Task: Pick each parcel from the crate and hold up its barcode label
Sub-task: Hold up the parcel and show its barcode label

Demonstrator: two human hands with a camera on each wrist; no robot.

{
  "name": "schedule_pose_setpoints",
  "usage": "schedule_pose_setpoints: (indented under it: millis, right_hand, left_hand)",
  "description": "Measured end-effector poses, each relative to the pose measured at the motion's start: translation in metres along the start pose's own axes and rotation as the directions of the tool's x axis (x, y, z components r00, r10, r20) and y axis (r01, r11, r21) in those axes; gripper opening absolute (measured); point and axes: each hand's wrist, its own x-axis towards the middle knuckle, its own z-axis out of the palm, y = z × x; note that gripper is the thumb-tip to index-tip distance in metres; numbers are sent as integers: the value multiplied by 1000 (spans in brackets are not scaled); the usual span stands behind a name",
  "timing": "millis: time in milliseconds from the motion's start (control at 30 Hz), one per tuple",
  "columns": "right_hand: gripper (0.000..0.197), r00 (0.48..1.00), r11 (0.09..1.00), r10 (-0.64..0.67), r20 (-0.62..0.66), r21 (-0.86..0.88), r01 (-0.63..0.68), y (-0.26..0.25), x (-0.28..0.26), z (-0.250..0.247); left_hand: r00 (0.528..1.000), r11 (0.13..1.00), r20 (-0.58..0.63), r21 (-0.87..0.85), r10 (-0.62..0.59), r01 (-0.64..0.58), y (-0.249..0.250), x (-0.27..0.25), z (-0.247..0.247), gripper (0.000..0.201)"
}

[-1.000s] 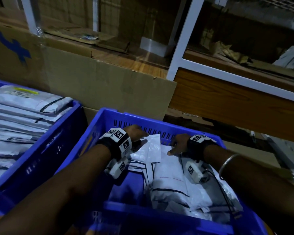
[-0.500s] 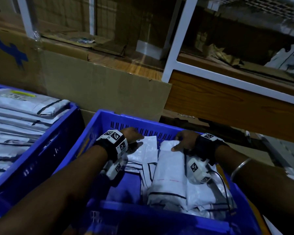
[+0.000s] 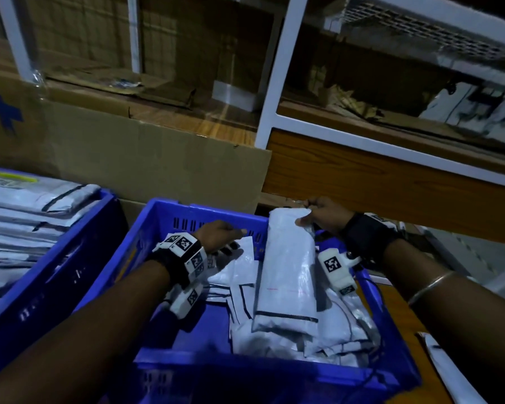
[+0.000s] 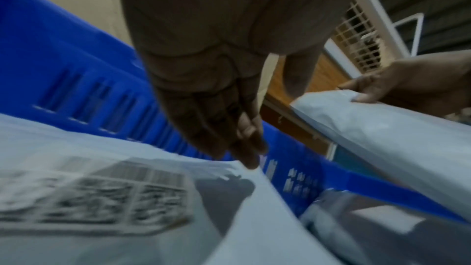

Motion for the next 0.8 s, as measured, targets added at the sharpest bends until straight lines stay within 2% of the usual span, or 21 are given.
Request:
schedule_pose_setpoints:
  millis: [167, 267, 367, 533, 567, 700, 800]
  right_hand:
    - [26, 995, 982, -104, 7, 159, 102, -23, 2, 11]
    - [25, 985, 956, -171, -9, 242, 168, -30, 3, 23]
    - [28, 978, 931, -204, -52, 300, 210, -32, 4, 34]
    - [63, 982, 884, -171, -79, 427, 189, -22, 6, 52]
    - [62, 981, 876, -182, -73, 441, 195, -19, 6, 56]
    - [37, 963, 862, -268, -37, 437, 256, -6, 1, 75]
    - [45, 961, 831, -276, -13, 499, 245, 8, 2, 89]
  left_hand:
    - [992, 957, 84, -282, 92, -65, 21, -14, 12, 30]
    - [991, 923, 76, -379, 109, -72, 25, -14, 12, 26]
    - [992, 903, 22, -416, 122, -102, 24, -11, 4, 31]
    - [987, 883, -93, -443, 127, -156, 23, -9, -7, 25]
    - [986, 871, -114, -465, 120, -160, 25, -10, -7, 22]
    - [970, 863, -217, -462, 113, -204, 27, -11, -12, 17]
    - [963, 846, -223, -474, 150, -242, 27, -12, -15, 17]
